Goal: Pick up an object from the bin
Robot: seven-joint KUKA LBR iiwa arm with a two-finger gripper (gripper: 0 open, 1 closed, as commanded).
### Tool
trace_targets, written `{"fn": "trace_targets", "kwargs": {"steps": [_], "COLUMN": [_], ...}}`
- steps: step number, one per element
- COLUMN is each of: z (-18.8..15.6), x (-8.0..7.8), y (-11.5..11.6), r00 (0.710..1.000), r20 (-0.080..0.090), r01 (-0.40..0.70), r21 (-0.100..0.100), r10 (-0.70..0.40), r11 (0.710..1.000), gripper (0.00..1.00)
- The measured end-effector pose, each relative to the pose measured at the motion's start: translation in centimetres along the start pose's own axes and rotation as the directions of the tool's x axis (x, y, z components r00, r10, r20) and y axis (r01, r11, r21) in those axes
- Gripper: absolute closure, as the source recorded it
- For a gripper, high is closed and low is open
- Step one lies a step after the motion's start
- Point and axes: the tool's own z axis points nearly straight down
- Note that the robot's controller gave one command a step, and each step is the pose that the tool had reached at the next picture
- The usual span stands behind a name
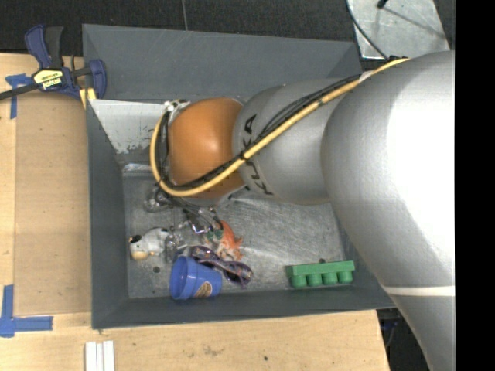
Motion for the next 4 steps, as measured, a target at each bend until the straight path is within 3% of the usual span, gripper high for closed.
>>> {"fn": "trace_targets", "kwargs": {"steps": [1,2,3,4], "z": [0.0,0.0,-4.7,-10.9], "x": [-3.8,-3.8,-4.2,-5.2], "y": [-0.8,-0.8,-0.5,-3.2], "r00": [0.997,0.997,0.996,0.995], "r20": [0.001,0.001,-0.01,-0.005], "r01": [-0.076,-0.077,-0.09,-0.101], "r21": [-0.007,-0.007,-0.004,-0.006], "r10": [0.076,0.077,0.09,0.101], "r11": [0.997,0.997,0.996,0.995], "gripper": [1.0,1.0,1.0,1.0]}}
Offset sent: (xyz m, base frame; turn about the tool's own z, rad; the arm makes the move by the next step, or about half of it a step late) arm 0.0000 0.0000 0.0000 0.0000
